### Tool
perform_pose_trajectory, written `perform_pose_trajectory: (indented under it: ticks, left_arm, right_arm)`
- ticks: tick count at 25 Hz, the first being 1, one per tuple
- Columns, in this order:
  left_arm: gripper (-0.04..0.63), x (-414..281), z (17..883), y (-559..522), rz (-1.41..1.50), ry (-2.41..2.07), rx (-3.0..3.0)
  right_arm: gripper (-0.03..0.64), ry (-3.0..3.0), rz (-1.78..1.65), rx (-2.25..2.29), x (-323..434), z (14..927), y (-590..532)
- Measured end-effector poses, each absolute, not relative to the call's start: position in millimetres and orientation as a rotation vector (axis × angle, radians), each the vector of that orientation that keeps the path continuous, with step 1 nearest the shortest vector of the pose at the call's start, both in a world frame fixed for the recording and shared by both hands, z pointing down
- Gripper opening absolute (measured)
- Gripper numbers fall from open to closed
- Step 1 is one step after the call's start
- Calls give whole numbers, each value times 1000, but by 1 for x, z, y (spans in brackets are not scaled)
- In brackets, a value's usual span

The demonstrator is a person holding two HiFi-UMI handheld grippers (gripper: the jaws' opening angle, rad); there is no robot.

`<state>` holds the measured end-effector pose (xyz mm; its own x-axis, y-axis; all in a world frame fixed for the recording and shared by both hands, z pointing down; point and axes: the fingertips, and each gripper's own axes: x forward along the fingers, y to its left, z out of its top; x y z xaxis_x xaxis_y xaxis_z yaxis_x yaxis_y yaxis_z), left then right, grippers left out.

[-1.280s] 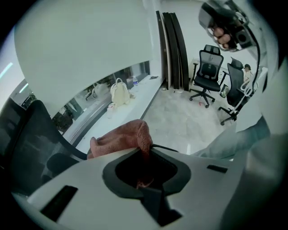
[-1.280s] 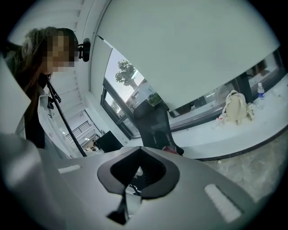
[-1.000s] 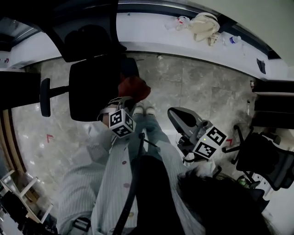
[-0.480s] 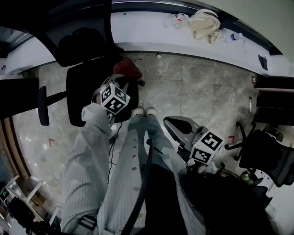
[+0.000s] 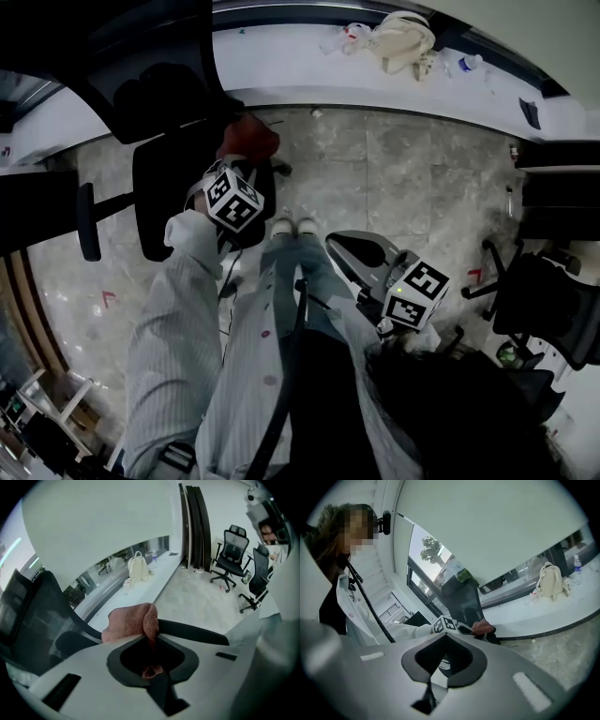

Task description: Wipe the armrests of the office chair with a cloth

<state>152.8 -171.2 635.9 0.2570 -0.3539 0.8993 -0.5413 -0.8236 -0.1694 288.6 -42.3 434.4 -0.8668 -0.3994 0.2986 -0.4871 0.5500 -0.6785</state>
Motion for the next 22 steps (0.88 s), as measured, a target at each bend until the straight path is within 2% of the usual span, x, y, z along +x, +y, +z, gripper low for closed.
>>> perform_pose_trajectory:
  ticks: [14, 22]
  left_arm:
    - [48, 173, 611, -38, 1613, -594, 2417]
    - [48, 139, 621, -136, 1515, -865, 2329]
  right_arm:
    - [2, -2771, 1143, 668, 263, 399, -33]
    - [2, -2698, 1189, 700, 256, 427, -31]
